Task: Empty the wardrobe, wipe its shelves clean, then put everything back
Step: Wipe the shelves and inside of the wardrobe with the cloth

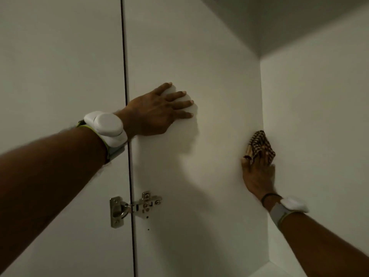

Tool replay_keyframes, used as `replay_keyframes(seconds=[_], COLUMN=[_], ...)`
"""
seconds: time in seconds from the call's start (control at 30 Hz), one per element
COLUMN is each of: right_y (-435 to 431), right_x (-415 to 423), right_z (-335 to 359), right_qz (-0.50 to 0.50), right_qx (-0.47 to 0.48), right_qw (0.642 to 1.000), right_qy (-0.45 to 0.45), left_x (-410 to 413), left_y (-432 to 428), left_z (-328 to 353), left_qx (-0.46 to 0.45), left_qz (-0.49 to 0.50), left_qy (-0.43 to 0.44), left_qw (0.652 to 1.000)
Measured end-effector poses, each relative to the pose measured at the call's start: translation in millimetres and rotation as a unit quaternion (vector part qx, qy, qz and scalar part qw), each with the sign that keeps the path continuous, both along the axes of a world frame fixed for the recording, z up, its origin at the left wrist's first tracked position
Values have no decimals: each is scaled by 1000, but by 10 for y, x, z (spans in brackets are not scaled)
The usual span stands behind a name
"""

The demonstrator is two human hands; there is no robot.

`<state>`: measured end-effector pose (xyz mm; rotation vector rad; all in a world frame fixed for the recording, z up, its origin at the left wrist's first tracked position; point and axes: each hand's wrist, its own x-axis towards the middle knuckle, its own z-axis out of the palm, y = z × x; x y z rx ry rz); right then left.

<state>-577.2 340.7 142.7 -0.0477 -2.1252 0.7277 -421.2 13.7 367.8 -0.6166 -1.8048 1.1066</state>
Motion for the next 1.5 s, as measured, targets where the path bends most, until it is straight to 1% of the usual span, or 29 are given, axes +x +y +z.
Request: replay_keyframes(seconds=[0.07,0.1,0.13,0.17,0.23,0.27,0.37,0.4,0.47,0.57,0.6,0.67,0.73,0.8,0.87,0.93,0.97,1.03,1.07,1.13,1.17,1.2,1.23,1.3,1.37,1.43,1.5], right_y=[-92,-235,-456,-693,-1187,-1442,-2053,-2186,-2259,-1990,-1856,-1568,-1263,-917,-529,-139,27,205,171,-132,-354,-596,-855,-1366,-1791,-2023,-2034], right_x=[7,101,214,360,717,947,1548,1686,1770,1569,1463,1236,1006,756,488,248,169,60,59,150,231,352,513,925,1328,1553,1537], right_z=[-38,-4,-23,-53,-201,-282,-390,-379,-346,-300,-297,-323,-412,-515,-610,-658,-665,-706,-710,-701,-713,-736,-794,-921,-969,-967,-966], right_qz=[16,32,54,77,130,171,279,290,287,250,242,235,217,165,105,59,42,31,35,61,79,95,112,162,213,216,197], right_qx=[-44,-89,-114,-108,-16,39,190,227,261,332,343,323,281,238,161,66,38,35,25,-54,-76,-70,-40,53,119,162,200], right_qw=[999,995,991,990,987,978,930,917,905,889,885,893,915,944,975,995,998,999,999,997,994,993,992,982,963,956,951], right_qy=[17,34,38,45,91,114,143,152,174,194,201,208,188,161,108,39,9,-17,-20,-12,-1,13,34,86,111,115,128], left_x=[8,14,15,22,40,61,92,102,113,89,74,23,-75,-176,-254,-331,-343,-358,-363,-369,-365,-355,-340,-317,-267,-240,-277], left_y=[-25,0,-5,7,32,28,19,30,77,98,103,127,176,261,356,413,429,435,425,423,422,431,439,446,447,467,445], left_z=[-29,8,-3,6,13,6,6,2,-14,-38,-51,-123,-258,-425,-545,-595,-597,-598,-601,-607,-609,-603,-606,-619,-610,-616,-661], left_qx=[8,8,8,5,-2,-5,-11,-9,0,20,22,2,-40,-63,-67,-64,-62,-62,-63,-61,-62,-62,-62,-63,-62,-70,-95], left_qz=[2,3,9,12,12,14,19,19,19,28,28,21,2,-21,-26,-25,-28,-29,-29,-30,-29,-27,-22,-19,-24,-31,-30], left_qy=[-8,-7,-7,-5,-7,-9,-9,-13,-26,-33,-33,-32,-32,-22,-11,1,6,12,14,16,16,14,10,8,1,-12,-27], left_qw=[1000,1000,1000,1000,1000,1000,1000,1000,999,999,999,999,999,998,997,998,998,998,998,998,998,998,998,998,998,997,995])
